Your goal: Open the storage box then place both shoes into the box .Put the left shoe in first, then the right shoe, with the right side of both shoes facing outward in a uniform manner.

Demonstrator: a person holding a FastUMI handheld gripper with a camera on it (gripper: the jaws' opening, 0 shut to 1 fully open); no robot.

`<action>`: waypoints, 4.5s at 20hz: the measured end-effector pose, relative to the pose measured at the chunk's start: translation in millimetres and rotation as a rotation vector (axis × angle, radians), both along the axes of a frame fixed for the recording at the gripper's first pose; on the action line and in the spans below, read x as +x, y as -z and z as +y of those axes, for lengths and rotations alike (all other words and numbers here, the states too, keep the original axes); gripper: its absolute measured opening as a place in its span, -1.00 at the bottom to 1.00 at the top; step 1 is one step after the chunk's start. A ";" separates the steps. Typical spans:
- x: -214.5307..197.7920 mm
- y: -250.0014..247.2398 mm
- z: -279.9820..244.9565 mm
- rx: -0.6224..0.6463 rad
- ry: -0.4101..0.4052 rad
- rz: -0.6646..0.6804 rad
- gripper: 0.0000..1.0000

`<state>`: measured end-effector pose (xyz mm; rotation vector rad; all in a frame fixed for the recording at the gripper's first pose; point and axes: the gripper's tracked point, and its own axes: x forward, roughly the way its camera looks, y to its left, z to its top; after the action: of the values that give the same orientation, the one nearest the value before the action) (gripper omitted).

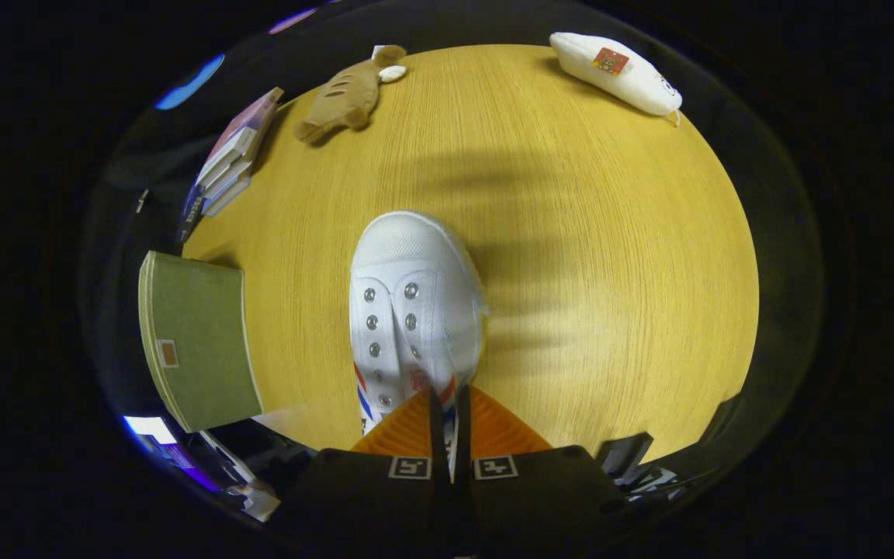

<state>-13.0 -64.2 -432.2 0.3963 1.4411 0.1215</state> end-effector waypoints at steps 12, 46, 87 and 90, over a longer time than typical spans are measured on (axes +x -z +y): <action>13.3 0.8 4.1 0.232 0.014 -0.168 -0.89; 10.0 20.6 26.1 0.376 -0.097 0.010 0.94; -11.3 -153.3 -270.6 -0.602 0.166 -1.261 0.95; -7.2 -158.8 -277.7 -0.624 0.207 -1.242 0.95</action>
<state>-20.2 -341.9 -273.4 -0.0841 0.1613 -0.2257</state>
